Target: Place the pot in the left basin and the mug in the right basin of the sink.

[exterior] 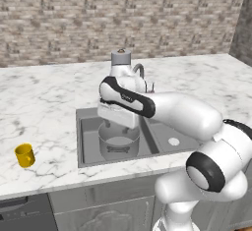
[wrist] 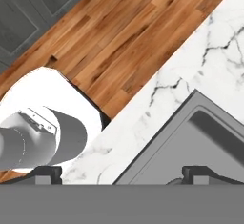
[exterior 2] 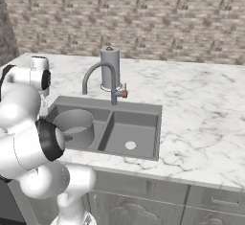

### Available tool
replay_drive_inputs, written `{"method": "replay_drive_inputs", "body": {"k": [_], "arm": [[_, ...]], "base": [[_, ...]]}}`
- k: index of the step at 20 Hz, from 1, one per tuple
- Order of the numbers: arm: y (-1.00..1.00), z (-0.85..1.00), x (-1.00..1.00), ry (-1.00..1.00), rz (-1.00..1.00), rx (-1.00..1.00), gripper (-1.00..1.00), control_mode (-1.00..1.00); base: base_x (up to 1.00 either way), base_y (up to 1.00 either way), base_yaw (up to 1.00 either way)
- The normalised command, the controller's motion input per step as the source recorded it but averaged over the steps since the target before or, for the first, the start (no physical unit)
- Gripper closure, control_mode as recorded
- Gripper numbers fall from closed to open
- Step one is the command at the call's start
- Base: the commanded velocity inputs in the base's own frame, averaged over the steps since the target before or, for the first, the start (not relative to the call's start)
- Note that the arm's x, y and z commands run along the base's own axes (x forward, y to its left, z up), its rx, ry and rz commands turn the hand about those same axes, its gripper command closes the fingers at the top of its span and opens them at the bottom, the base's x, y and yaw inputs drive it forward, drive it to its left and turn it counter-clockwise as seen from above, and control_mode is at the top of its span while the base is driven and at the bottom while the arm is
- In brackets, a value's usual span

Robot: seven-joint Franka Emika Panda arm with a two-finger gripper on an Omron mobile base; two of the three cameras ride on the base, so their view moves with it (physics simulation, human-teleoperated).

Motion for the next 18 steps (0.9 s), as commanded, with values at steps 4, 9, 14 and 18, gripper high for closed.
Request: {"method": "replay_drive_inputs", "body": {"k": [4,9,14,18], "arm": [[0.23,0.0,-0.09,-0.09,0.03,0.0,-1.0,-1.0],[0.25,0.0,-0.04,-0.1,0.04,0.0,-1.0,-1.0],[0.3,0.01,0.0,-0.07,0.06,0.0,-1.0,-1.0],[0.32,0.02,0.0,-0.02,0.07,0.0,-1.0,-1.0]], "base": [[0.0,0.0,0.0],[0.0,0.0,0.0],[0.0,0.0,0.0],[0.0,0.0,0.0]]}}
